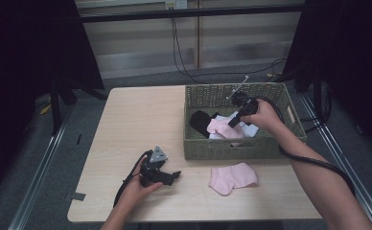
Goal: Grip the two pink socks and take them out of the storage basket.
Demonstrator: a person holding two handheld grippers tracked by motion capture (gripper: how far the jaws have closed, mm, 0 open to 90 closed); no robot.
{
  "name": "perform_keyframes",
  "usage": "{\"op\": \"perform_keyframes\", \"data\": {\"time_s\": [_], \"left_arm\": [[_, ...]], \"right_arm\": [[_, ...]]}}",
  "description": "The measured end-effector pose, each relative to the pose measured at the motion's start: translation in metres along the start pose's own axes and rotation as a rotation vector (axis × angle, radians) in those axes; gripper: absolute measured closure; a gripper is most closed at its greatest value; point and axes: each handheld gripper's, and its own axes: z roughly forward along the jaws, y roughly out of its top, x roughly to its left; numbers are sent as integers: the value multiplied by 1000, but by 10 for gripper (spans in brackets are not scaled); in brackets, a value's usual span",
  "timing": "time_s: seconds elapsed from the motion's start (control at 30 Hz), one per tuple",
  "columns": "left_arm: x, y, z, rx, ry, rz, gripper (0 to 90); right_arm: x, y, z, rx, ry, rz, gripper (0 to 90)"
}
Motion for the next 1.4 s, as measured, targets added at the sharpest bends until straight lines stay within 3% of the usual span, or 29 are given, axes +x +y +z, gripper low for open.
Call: {"op": "perform_keyframes", "data": {"time_s": [0.43, 0.77, 1.23, 1.4], "left_arm": [[0, 0, 0, 0, 0, 0, 166], [0, 0, 0, 5, -3, 0, 166], [0, 0, 0, 5, -3, 1, 166], [0, 0, 0, 5, -3, 1, 166]], "right_arm": [[7, 5, -40, -37, 5, -7, 900], [12, 6, -72, -49, -5, -46, 900], [26, 5, -108, -66, 1, -77, 900], [32, 3, -121, -98, 12, -85, 900]]}}
